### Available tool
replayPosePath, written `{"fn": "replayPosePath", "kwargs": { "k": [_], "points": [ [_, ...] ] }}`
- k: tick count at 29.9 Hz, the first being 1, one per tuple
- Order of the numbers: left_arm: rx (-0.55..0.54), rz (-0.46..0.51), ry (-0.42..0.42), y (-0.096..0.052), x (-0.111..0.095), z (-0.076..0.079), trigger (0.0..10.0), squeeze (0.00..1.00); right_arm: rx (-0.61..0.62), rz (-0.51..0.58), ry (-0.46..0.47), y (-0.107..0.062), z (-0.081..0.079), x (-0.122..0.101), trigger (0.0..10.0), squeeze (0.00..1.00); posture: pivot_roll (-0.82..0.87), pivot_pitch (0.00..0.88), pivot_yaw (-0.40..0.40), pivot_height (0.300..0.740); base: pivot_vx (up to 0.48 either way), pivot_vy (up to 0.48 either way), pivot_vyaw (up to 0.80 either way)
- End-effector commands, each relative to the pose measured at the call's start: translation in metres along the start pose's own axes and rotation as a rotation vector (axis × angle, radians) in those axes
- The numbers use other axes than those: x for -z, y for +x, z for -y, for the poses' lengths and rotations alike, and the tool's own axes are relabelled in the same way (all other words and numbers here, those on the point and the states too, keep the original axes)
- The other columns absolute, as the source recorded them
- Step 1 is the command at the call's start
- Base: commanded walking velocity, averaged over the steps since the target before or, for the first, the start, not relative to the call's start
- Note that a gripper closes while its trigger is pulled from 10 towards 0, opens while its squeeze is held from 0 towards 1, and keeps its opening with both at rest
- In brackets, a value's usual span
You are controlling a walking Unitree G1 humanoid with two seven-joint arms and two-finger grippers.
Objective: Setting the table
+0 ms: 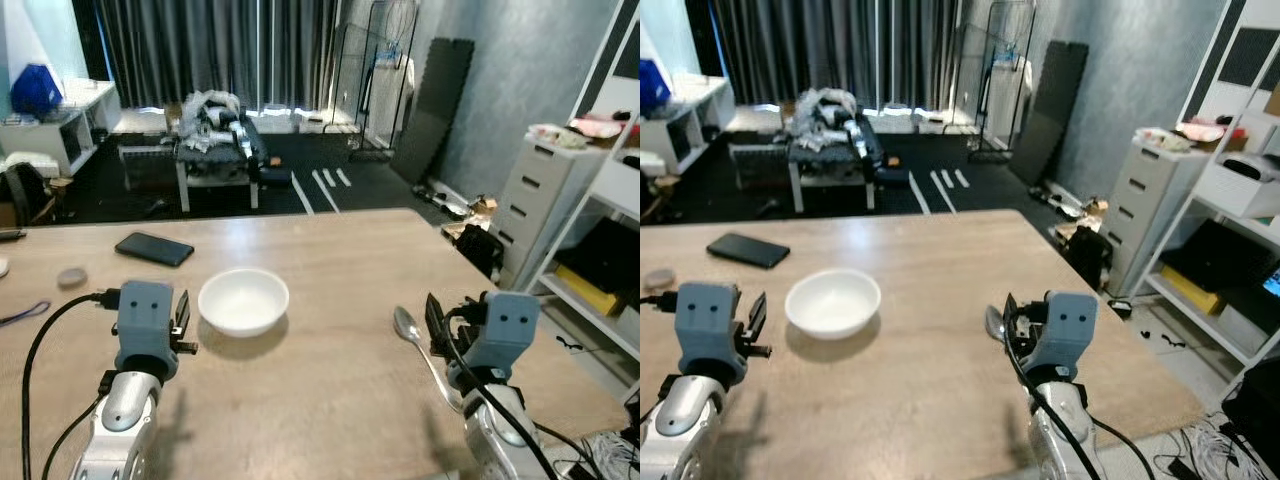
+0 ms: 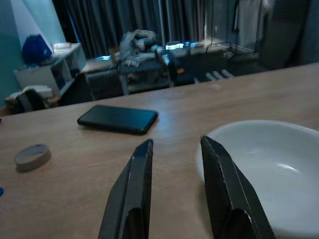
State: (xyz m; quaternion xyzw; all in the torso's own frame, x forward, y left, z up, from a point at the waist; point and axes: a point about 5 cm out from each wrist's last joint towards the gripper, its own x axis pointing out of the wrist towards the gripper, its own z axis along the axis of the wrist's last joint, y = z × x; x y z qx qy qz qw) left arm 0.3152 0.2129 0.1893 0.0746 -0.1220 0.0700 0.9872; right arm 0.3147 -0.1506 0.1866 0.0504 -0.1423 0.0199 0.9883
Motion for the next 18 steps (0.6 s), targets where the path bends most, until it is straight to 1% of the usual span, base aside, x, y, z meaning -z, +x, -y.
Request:
{"fn": "replayPosePath", "kwargs": {
  "k": [1,3,6,7,10,11,12,13,16,17,18],
  "points": [
    [0.005,-0.026,0.003,-0.002,0.005,0.002,10.0,0.0,0.002,-0.008,-0.008,-0.001,0.003,0.0,10.0,0.0,0.02,0.053,0.028,0.74,0.409,0.0,0.0],
    [0.01,-0.027,0.017,-0.004,0.005,0.002,10.0,0.0,-0.046,-0.016,-0.002,0.0,-0.002,0.0,10.0,0.0,0.02,0.053,0.028,0.74,0.307,0.0,0.0],
    [0.033,-0.021,0.043,-0.005,0.005,0.004,10.0,0.0,-0.078,-0.022,-0.004,-0.001,-0.005,0.0,10.0,0.0,0.02,0.054,0.029,0.74,0.0,0.0,0.0],
    [0.065,-0.014,0.054,-0.007,0.003,0.006,10.0,0.0,-0.096,-0.024,0.0,-0.001,-0.007,-0.001,10.0,0.0,0.03,0.056,0.03,0.74,0.0,0.0,0.0],
    [0.217,0.006,0.139,-0.018,-0.002,0.014,10.0,0.0,-0.156,-0.036,0.0,-0.003,-0.012,-0.002,10.0,0.0,0.03,0.06,0.033,0.74,0.0,0.0,0.0],
    [0.301,0.01,0.179,-0.025,-0.004,0.015,10.0,0.0,-0.175,-0.043,-0.01,-0.004,-0.012,-0.002,10.0,0.0,0.03,0.062,0.034,0.74,0.0,0.0,0.0],
    [0.301,0.01,0.179,-0.025,-0.004,0.015,10.0,0.0,-0.175,-0.043,-0.01,-0.004,-0.012,-0.002,10.0,0.0,0.03,0.062,0.034,0.74,0.0,0.0,0.0],
    [0.324,0.009,0.188,-0.028,-0.005,0.015,10.0,0.0,-0.179,-0.044,-0.012,-0.004,-0.013,-0.002,10.0,0.0,0.03,0.062,0.034,0.74,0.0,0.0,0.0],
    [0.457,-0.022,0.205,-0.037,-0.009,0.005,10.0,0.0,-0.181,-0.047,-0.011,-0.004,-0.011,-0.002,10.0,0.0,0.05,0.067,0.03,0.74,0.0,0.0,0.0],
    [0.457,-0.022,0.205,-0.037,-0.009,0.005,10.0,0.0,-0.181,-0.047,-0.011,-0.004,-0.011,-0.002,10.0,0.0,0.05,0.067,0.03,0.74,0.0,0.0,0.0],
    [0.581,-0.05,0.227,-0.044,-0.015,-0.004,10.0,0.0,-0.183,-0.049,-0.009,-0.004,-0.011,-0.002,10.0,0.0,0.05,0.067,0.031,0.74,0.0,0.0,0.0]
  ]
}}
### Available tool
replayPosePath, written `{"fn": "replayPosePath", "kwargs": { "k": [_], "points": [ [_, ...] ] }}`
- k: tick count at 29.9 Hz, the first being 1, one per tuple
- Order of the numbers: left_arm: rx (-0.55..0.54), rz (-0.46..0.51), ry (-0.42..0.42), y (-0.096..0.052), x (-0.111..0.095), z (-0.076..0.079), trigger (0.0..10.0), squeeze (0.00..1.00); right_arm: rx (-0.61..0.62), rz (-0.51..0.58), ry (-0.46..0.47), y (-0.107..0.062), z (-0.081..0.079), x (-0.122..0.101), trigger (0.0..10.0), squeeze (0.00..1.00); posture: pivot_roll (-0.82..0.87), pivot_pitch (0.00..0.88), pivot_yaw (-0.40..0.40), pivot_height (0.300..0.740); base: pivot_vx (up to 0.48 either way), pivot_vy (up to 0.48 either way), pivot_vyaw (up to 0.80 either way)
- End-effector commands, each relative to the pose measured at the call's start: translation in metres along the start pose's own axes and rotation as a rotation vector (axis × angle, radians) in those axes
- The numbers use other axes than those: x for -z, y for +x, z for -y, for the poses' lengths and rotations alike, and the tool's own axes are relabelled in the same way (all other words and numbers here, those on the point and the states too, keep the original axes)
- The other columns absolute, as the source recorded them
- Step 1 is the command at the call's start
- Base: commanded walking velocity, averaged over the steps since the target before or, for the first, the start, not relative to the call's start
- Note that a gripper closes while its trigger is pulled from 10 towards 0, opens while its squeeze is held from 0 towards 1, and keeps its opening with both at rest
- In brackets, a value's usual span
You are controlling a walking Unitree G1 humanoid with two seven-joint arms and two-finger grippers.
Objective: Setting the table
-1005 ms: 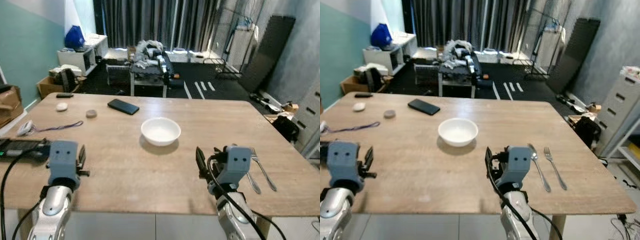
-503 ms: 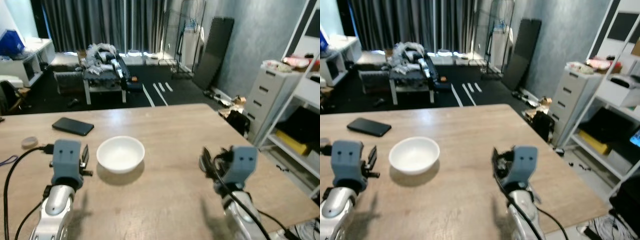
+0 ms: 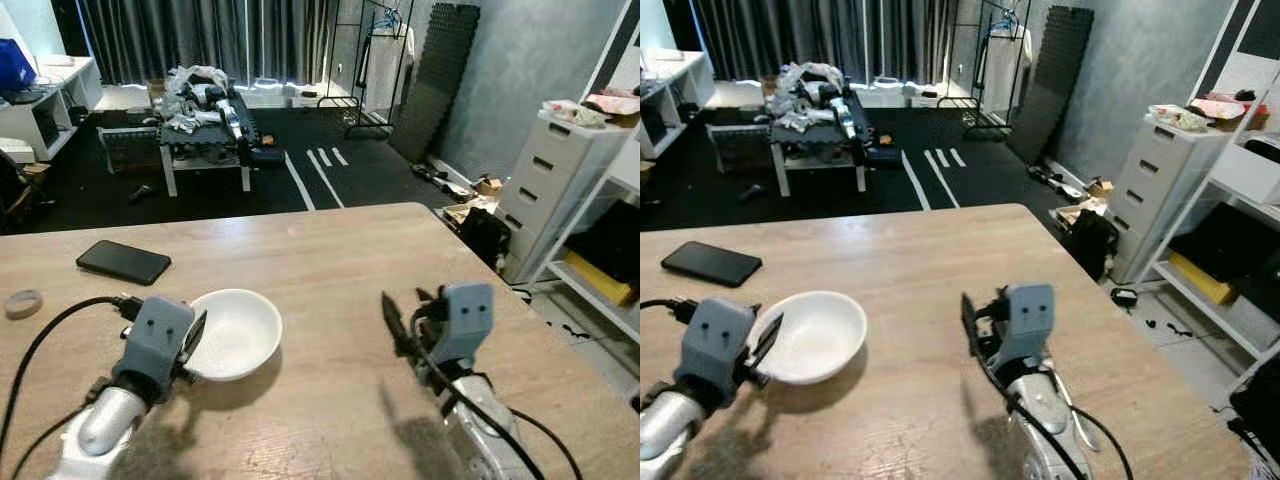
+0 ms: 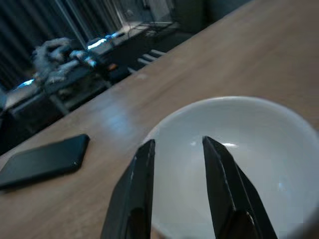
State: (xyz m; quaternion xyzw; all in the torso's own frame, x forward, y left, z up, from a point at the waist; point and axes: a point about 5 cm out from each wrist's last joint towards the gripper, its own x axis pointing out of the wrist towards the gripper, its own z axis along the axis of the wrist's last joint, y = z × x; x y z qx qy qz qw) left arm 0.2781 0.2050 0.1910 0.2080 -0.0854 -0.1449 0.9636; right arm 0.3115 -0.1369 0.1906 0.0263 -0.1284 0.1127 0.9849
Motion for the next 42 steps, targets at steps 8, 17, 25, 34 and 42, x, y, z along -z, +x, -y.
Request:
{"fn": "replayPosePath", "kwargs": {
  "k": [8,17,25,34,42],
  "points": [
    [0.276,-0.062,0.11,-0.019,-0.009,-0.017,10.0,0.1,-0.011,-0.016,0.021,-0.002,0.0,0.002,10.0,0.0,0.06,0.066,0.035,0.74,0.0,0.0,0.0],
    [0.279,-0.188,0.254,-0.004,0.023,-0.026,10.0,1.0,-0.063,-0.026,0.05,0.0,-0.012,0.003,10.0,0.0,0.07,0.071,0.019,0.74,0.0,0.0,0.0],
    [0.45,-0.195,0.264,0.017,0.023,-0.017,10.0,0.0,-0.091,-0.019,0.053,0.004,-0.017,0.002,10.0,0.0,0.07,0.069,0.027,0.74,0.0,0.0,0.0],
    [0.57,-0.231,0.31,0.021,0.035,-0.012,10.0,0.0,-0.08,-0.016,0.055,0.004,-0.017,0.001,10.0,0.0,0.06,0.069,0.038,0.74,0.0,0.0,0.0],
    [0.512,-0.045,0.273,0.034,-0.01,-0.02,10.0,0.0,-0.065,-0.018,0.049,0.002,-0.013,0.002,10.0,0.0,0.07,0.079,0.037,0.74,0.0,0.0,0.0]
  ]
}}
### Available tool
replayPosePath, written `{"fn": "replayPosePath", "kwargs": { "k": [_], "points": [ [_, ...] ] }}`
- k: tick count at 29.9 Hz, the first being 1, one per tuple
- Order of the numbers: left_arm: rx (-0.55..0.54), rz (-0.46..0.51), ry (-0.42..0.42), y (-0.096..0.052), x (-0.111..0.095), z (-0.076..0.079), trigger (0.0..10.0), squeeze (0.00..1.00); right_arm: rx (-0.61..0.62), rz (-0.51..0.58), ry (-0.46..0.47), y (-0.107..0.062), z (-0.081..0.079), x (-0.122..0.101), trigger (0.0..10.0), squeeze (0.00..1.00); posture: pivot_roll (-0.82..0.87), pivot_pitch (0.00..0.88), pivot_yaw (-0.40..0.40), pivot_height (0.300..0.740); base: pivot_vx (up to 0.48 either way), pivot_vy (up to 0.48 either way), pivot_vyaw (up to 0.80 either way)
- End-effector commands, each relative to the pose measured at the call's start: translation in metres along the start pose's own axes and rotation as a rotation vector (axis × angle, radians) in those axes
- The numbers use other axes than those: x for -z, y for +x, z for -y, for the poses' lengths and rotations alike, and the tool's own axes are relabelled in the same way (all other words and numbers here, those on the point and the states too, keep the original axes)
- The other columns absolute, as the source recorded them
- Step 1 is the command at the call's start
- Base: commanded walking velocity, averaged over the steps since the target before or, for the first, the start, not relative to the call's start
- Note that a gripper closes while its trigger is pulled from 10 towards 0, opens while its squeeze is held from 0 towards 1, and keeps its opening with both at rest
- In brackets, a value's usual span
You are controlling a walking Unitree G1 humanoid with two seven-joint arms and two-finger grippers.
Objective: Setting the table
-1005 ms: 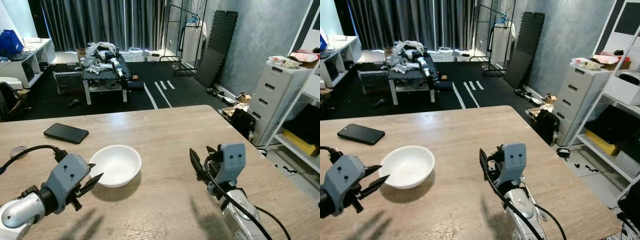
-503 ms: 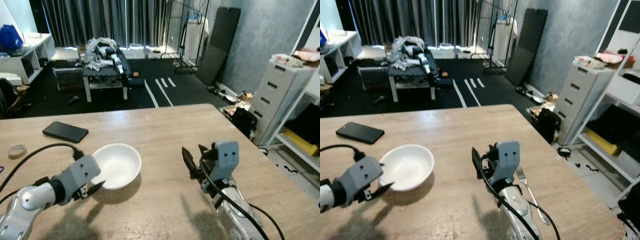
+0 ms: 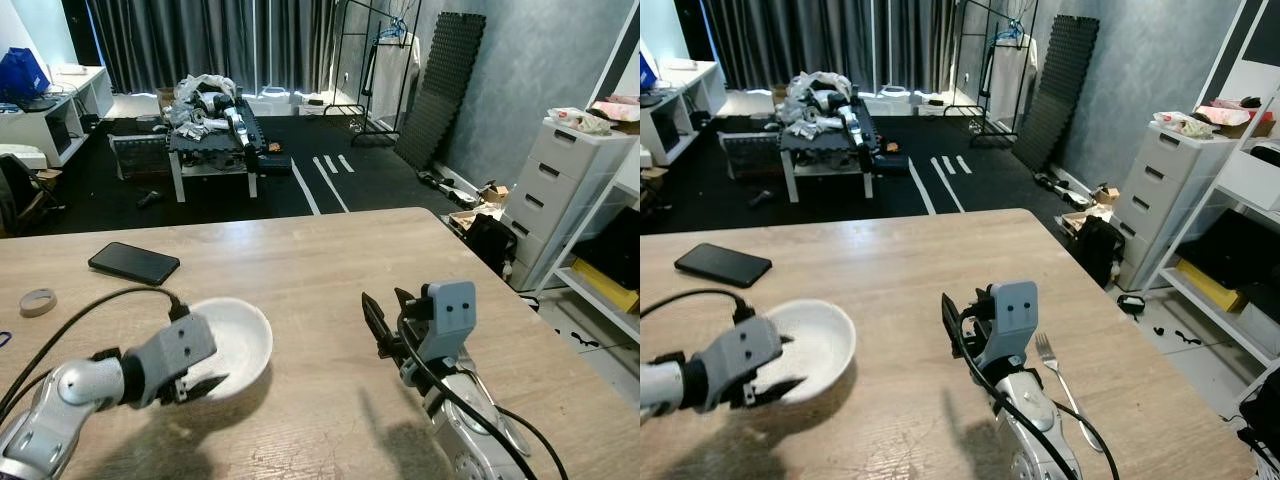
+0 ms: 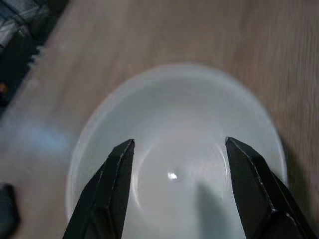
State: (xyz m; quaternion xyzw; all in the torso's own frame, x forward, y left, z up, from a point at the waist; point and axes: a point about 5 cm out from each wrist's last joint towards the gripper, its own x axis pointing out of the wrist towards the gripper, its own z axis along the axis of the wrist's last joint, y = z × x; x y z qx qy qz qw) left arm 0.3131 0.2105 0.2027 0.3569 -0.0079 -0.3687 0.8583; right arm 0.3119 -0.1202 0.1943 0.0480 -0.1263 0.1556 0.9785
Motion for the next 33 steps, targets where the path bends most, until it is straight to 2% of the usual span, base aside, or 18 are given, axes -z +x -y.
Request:
{"fn": "replayPosePath", "kwargs": {
  "k": [1,3,5,6,7,9,10,13,15,16,17,19,21,25,31,32,33],
  "points": [
    [-0.021,0.034,0.008,-0.001,-0.008,-0.004,10.0,0.0,0.016,-0.018,-0.005,-0.003,0.003,0.004,10.0,0.0,0.07,0.079,0.037,0.74,0.0,0.0,0.0],
    [-0.033,0.078,0.015,-0.004,-0.02,-0.008,10.0,0.0,0.015,-0.019,-0.004,-0.004,0.002,0.004,10.0,0.0,0.07,0.081,0.037,0.74,0.0,0.0,0.0],
    [0.012,0.132,-0.013,-0.006,-0.031,-0.002,10.0,0.0,0.014,-0.021,-0.002,-0.004,0.001,0.004,10.0,0.0,0.07,0.084,0.036,0.74,0.0,0.0,0.0],
    [0.057,0.159,-0.037,-0.007,-0.036,0.005,10.0,0.0,0.013,-0.022,-0.001,-0.004,0.001,0.005,10.0,0.0,0.07,0.086,0.036,0.74,0.0,0.0,0.0],
    [0.057,0.159,-0.037,-0.007,-0.036,0.005,10.0,0.0,0.013,-0.022,-0.001,-0.004,0.001,0.005,10.0,0.0,0.07,0.086,0.036,0.74,0.0,0.0,0.0],
    [0.122,0.185,-0.076,-0.008,-0.04,0.017,10.0,0.0,0.012,-0.024,-0.001,-0.004,0.001,0.005,10.0,0.0,0.07,0.087,0.038,0.74,0.0,0.0,0.0],
    [0.122,0.185,-0.076,-0.008,-0.04,0.017,10.0,0.0,0.012,-0.024,-0.001,-0.004,0.001,0.005,10.0,0.0,0.07,0.087,0.038,0.74,0.0,0.0,0.0],
    [0.214,0.161,-0.126,-0.011,-0.033,0.042,10.0,0.0,0.016,-0.027,0.001,-0.004,0.001,0.006,10.0,0.0,0.07,0.088,0.042,0.74,0.0,0.0,0.0],
    [0.211,0.078,-0.112,-0.015,-0.018,0.05,10.0,0.0,0.018,-0.029,0.002,-0.005,0.001,0.007,10.0,0.0,0.07,0.091,0.041,0.74,0.0,0.0,0.0],
    [0.211,0.078,-0.112,-0.015,-0.018,0.05,10.0,0.0,0.018,-0.029,0.002,-0.005,0.001,0.007,10.0,0.0,0.07,0.091,0.041,0.74,0.0,0.0,0.0],
    [0.178,0.025,-0.078,-0.017,-0.011,0.049,10.0,0.0,0.018,-0.031,0.002,-0.006,0.001,0.008,10.0,0.0,0.07,0.093,0.039,0.74,0.0,0.0,0.0],
    [0.161,0.005,-0.084,-0.018,-0.007,0.048,10.0,0.0,0.019,-0.031,0.002,-0.006,0.001,0.008,10.0,0.0,0.08,0.093,0.038,0.74,0.0,0.0,0.0],
    [0.118,-0.057,-0.04,-0.018,0.004,0.045,10.0,0.0,0.018,-0.033,0.002,-0.005,0.001,0.008,10.0,0.0,0.08,0.094,0.037,0.74,0.0,0.0,0.0],
    [0.104,-0.102,0.017,-0.019,0.009,0.044,10.0,0.0,0.017,-0.034,0.003,-0.005,0.001,0.009,10.0,0.0,0.08,0.093,0.037,0.74,0.0,0.0,0.0],
    [0.101,-0.128,-0.037,-0.017,0.02,0.042,10.0,0.0,0.016,-0.033,0.005,-0.005,0.001,0.009,10.0,0.0,0.07,0.094,0.037,0.74,0.0,0.0,0.0],
    [0.096,-0.132,-0.041,-0.015,0.022,0.041,8.3,0.0,0.017,-0.034,0.004,-0.005,0.001,0.009,10.0,0.0,0.07,0.094,0.038,0.74,0.0,0.0,0.0],
    [0.092,-0.134,-0.044,-0.014,0.024,0.041,8.3,0.0,0.017,-0.034,0.004,-0.005,0.001,0.009,10.0,0.0,0.07,0.093,0.038,0.74,0.0,0.0,0.0]
  ]
}}
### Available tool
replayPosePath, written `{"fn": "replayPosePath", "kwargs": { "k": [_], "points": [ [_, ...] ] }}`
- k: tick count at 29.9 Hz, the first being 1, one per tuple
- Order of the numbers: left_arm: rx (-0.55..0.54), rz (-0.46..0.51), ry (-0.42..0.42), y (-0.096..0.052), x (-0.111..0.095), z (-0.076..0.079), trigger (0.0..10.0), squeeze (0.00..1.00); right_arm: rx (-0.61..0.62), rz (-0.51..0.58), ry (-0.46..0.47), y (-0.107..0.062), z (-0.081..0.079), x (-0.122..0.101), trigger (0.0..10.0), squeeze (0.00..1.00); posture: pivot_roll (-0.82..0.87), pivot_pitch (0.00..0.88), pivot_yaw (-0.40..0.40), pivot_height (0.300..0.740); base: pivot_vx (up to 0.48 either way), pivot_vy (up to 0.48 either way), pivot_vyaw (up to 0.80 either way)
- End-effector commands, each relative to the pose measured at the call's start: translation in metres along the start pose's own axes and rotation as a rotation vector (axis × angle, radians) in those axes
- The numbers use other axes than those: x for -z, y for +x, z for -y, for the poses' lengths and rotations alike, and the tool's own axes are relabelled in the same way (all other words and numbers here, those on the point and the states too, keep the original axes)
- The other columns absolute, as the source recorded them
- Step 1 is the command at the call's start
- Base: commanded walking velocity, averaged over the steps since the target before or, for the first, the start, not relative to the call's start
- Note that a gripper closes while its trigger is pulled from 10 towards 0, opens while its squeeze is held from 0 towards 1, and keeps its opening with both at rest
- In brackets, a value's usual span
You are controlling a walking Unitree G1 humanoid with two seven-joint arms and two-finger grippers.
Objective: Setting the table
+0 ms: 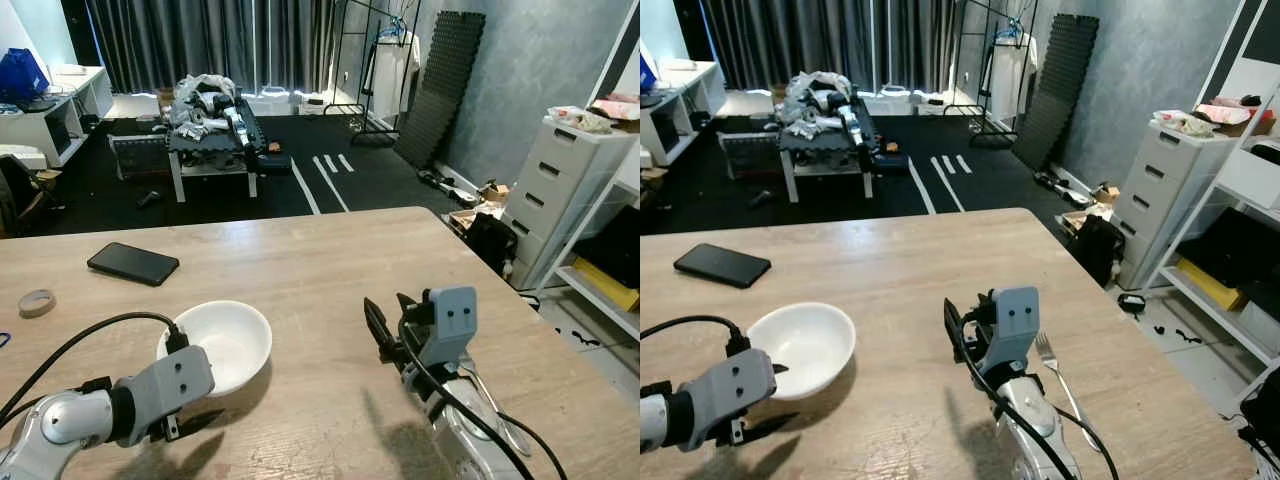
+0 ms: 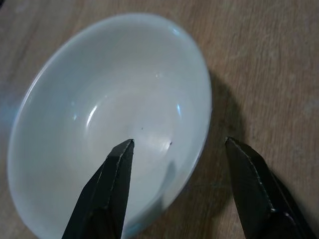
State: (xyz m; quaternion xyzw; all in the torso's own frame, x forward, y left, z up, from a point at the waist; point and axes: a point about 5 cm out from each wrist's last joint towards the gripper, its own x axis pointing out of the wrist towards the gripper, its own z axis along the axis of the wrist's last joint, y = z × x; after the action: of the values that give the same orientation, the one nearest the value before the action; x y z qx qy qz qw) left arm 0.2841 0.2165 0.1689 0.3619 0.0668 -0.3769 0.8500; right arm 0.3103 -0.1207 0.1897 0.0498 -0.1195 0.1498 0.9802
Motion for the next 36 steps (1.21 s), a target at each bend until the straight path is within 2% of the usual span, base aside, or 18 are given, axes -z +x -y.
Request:
{"fn": "replayPosePath", "kwargs": {
  "k": [1,3,4,17,21,25,32,33,34,36],
  "points": [
    [0.014,-0.011,-0.004,0.004,0.004,0.003,4.0,0.0,0.006,-0.021,0.0,-0.002,0.0,0.005,10.0,0.0,0.07,0.093,0.04,0.74,0.0,0.0,0.0],
    [0.01,-0.012,-0.005,0.005,0.005,0.003,4.0,0.0,0.007,-0.02,-0.001,-0.002,0.001,0.005,10.0,0.0,0.07,0.094,0.04,0.74,0.0,0.0,0.0],
    [0.008,-0.01,-0.008,0.006,0.005,0.002,0.0,0.0,0.009,-0.02,-0.001,-0.002,0.001,0.005,10.0,0.0,0.07,0.094,0.04,0.74,0.0,0.0,0.0],
    [0.007,0.018,0.015,0.006,0.001,0.001,0.0,0.0,0.012,-0.019,-0.003,-0.003,0.002,0.004,10.0,0.0,0.07,0.097,0.038,0.74,0.0,0.0,0.0],
    [0.1,-0.009,0.068,-0.007,0.005,0.007,0.0,0.0,0.012,-0.019,-0.003,-0.003,0.001,0.004,10.0,0.0,0.07,0.098,0.04,0.74,0.0,0.0,0.0],
    [0.138,-0.031,0.089,-0.014,0.009,0.008,0.0,0.0,0.013,-0.019,-0.002,-0.002,0.001,0.004,10.0,0.0,0.08,0.096,0.046,0.74,0.0,0.0,0.0],
    [0.18,-0.07,0.175,-0.026,0.009,0.0,0.0,0.0,0.012,-0.012,0.004,0.0,0.0,0.004,10.0,0.0,0.09,0.088,0.045,0.74,0.0,0.0,0.0],
    [0.178,-0.07,0.202,-0.027,0.007,-0.002,10.0,0.0,0.009,-0.009,0.005,0.001,-0.001,0.003,10.0,0.0,0.09,0.085,0.044,0.74,0.0,0.0,0.0],
    [0.187,-0.067,0.245,-0.028,0.003,-0.004,10.0,0.0,0.006,-0.004,0.005,0.002,-0.001,0.002,10.0,0.0,0.09,0.083,0.044,0.74,0.0,0.0,0.0],
    [0.189,-0.066,0.278,-0.029,0.001,-0.005,10.0,0.0,0.005,0.0,0.005,0.002,-0.001,0.001,10.0,0.0,0.09,0.083,0.044,0.74,0.0,0.0,0.0]
  ]
}}
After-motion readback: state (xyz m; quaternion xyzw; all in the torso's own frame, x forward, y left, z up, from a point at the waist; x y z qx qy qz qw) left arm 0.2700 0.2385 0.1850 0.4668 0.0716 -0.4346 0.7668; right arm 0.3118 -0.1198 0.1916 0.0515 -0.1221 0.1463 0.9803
